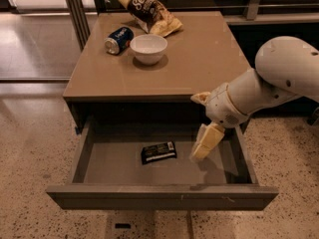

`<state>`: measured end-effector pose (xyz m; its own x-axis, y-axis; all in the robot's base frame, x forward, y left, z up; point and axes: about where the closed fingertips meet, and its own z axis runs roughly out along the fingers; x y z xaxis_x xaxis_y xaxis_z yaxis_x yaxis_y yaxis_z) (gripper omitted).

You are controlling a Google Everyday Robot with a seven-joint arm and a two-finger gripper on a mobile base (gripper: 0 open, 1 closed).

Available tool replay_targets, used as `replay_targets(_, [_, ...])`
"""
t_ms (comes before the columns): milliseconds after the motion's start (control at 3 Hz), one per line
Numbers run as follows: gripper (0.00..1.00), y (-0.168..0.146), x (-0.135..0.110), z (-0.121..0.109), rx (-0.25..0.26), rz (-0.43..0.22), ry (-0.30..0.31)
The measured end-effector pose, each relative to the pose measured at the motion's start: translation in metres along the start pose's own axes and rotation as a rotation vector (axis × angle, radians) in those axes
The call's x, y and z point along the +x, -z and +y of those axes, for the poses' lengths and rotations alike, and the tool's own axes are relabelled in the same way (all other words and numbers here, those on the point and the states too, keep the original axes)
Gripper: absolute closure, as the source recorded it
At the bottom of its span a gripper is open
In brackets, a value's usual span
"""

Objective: Pick rxbar chocolate from top drawer and place on counter

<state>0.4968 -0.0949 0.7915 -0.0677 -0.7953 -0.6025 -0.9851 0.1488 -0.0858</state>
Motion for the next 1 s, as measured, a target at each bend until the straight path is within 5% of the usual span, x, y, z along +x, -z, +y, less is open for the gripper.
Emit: replay_targets(1000, [0.00,-0.038,0.016,-0.002,0.063,-0.107,-0.030])
